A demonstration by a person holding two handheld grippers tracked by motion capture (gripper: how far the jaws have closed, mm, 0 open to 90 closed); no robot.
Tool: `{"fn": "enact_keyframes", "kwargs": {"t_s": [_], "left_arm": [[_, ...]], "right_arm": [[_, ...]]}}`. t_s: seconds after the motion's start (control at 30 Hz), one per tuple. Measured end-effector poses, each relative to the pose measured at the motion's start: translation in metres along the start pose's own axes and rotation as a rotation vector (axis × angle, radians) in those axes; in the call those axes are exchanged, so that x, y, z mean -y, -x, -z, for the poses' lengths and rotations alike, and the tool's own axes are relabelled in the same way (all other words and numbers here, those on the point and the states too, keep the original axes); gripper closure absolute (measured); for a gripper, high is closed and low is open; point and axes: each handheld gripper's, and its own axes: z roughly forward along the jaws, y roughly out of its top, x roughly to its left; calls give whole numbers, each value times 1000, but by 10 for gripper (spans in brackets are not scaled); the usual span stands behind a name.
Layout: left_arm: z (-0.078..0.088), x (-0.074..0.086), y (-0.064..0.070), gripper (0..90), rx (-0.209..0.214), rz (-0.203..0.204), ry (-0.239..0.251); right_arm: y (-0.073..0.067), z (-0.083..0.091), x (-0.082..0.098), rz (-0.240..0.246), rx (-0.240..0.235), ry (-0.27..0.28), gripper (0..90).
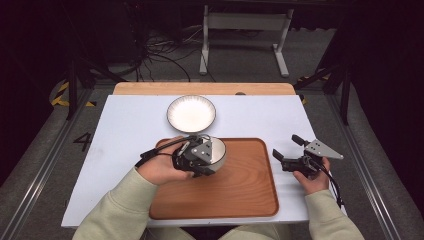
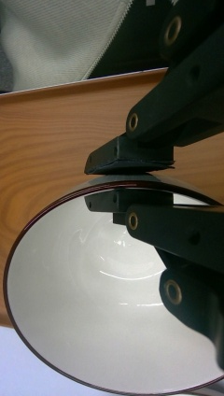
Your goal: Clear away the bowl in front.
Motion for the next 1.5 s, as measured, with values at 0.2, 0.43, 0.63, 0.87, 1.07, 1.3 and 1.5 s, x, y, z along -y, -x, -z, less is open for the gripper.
{"fn": "enact_keyframes", "kwargs": {"t_s": [0.2, 0.43, 0.63, 0.87, 1.07, 1.3, 1.5], "left_arm": [[-9, 0, 0, 815, 29, -11, -40], [-16, 0, 0, 814, 45, -17, -74], [-22, 1, 0, 814, 43, -23, -98], [-29, 2, -1, 814, 42, -25, -130], [-33, 1, 0, 814, 39, -31, -140], [-38, 0, 1, 811, 43, -38, -163], [-38, 0, 1, 812, 42, -41, -168]], "right_arm": [[0, 0, 0, 1, 0, 0, 14], [0, 0, 0, 3, -1, -1, 14], [0, 0, 0, 4, -1, -1, 14], [0, 0, 0, 2, 0, -1, 15], [0, 0, 0, 0, 0, 0, 15], [0, 0, 0, -2, 1, 0, 15], [0, 0, 0, -2, 1, 0, 15]]}}
